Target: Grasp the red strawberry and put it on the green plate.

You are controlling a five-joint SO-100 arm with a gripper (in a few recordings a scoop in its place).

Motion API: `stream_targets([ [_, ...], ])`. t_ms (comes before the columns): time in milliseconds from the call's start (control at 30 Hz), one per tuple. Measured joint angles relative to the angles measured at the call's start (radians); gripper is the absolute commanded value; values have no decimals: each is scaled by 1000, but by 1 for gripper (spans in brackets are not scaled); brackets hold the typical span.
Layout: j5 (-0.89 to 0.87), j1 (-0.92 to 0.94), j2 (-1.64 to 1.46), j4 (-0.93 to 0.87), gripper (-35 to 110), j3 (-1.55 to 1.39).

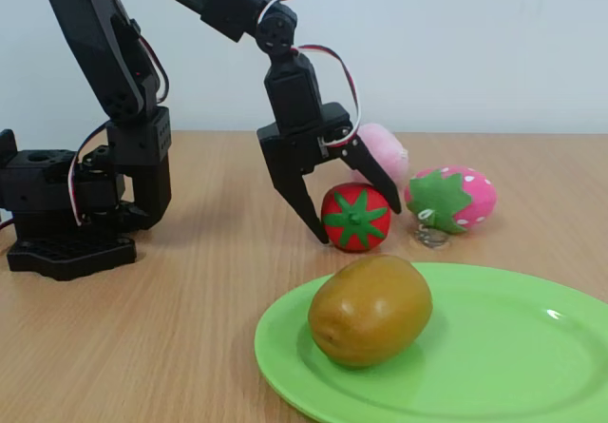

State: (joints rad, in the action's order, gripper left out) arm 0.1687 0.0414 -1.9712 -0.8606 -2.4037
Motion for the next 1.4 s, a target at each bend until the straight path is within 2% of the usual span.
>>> stream_targets([
  [400, 2, 0, -23, 0, 28, -8],
  [767, 2, 2, -175, 0, 26, -11],
  [1033, -23, 127, -199, -6, 26, 83],
  [1400, -183, 328, -153, -6, 25, 268],
])
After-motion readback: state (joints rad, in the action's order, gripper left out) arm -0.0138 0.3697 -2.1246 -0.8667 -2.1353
